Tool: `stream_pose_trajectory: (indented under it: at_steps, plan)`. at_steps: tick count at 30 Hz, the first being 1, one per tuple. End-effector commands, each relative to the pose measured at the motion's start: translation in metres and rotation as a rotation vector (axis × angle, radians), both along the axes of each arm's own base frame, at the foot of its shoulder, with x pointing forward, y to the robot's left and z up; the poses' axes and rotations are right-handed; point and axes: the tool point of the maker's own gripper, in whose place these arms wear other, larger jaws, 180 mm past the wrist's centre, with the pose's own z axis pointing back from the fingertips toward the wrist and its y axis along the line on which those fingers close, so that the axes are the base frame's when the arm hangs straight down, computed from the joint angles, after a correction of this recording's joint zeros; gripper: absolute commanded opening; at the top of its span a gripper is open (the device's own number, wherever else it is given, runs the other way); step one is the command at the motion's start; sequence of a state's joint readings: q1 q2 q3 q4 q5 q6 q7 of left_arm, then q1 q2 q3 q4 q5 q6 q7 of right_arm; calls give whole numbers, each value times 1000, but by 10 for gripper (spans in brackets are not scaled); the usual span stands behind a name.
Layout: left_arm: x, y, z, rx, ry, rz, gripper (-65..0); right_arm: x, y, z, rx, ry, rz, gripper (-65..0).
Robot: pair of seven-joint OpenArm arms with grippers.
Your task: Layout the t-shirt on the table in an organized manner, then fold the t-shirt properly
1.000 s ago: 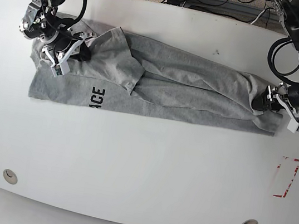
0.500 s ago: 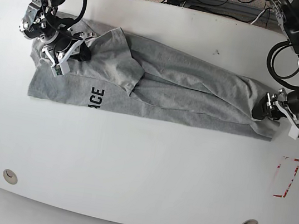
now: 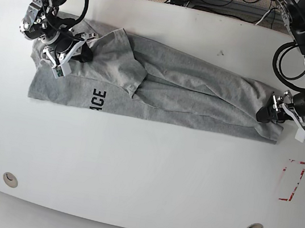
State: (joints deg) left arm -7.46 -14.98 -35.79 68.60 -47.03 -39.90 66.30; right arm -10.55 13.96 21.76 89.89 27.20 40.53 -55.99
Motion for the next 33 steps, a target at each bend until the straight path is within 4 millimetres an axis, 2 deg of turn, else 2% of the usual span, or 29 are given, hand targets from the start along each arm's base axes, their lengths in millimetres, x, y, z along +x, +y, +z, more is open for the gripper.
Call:
stream_pose_trajectory:
  at_steps: [1,9,14,24,28,33]
  plan:
    - [8,11,13,29,-40,12,-199,-9,-12,-7,-65,58,5,-601]
    - [5,15,9,53,-21,11,-200,-10,-12,-7,-64,58,6,-601]
    - [6,25,10,51,4,58,-200,-10,-12,-7,-64,58,6,-601]
    - [13,31,10,-6,43,174,-200,-10,-12,-8,-64,58,8,-601]
    - [21,32,16,-13,33,188,-200,-9,-12,-7,-64,57,8,-601]
    - [24,21,0,-68,99,194,-200,-9,-12,-7,-64,57,8,-601]
